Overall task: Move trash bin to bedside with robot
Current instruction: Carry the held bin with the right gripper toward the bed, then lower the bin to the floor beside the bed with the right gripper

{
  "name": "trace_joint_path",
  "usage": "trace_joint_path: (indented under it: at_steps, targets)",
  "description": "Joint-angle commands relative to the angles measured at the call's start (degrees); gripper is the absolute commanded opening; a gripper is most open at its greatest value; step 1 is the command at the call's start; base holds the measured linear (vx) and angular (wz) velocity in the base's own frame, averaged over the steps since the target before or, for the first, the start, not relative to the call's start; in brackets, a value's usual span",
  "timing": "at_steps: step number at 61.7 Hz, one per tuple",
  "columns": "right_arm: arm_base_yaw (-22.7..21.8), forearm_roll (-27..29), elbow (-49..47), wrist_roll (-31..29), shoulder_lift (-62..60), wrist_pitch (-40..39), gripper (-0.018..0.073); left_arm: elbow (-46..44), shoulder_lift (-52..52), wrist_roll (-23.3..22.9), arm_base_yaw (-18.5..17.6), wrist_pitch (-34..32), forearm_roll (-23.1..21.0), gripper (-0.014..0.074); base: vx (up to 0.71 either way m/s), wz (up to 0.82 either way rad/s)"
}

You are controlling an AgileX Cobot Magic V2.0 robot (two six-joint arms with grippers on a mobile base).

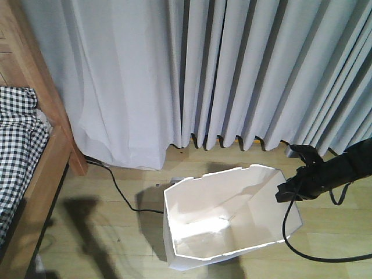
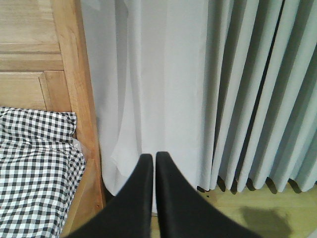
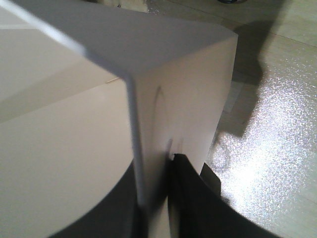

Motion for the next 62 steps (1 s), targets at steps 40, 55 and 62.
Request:
trace_joint_path:
  at_steps: [40,55,62]
  targets:
    - [-0.09,4.98,-3.67,6.69,-1.63,5.73,-0.0005,1.09,-0.86,-0.25,-0.11,-3.98,-0.18,-0.0006,0.0,0.0]
    - [-0.09,-0.2,-10.48,15.04,5.89,2.69,-0.0003,1.09,-0.86,-0.25,-0.11,-3.98,-0.18,-0.0006,0.0,0.0]
    - [-0.09,-1.55,-13.32,17.35,9.47,1.16,0.0,1.09,-0.86,-0.25,-0.11,-3.98,-0.18,-0.0006,0.0,0.0]
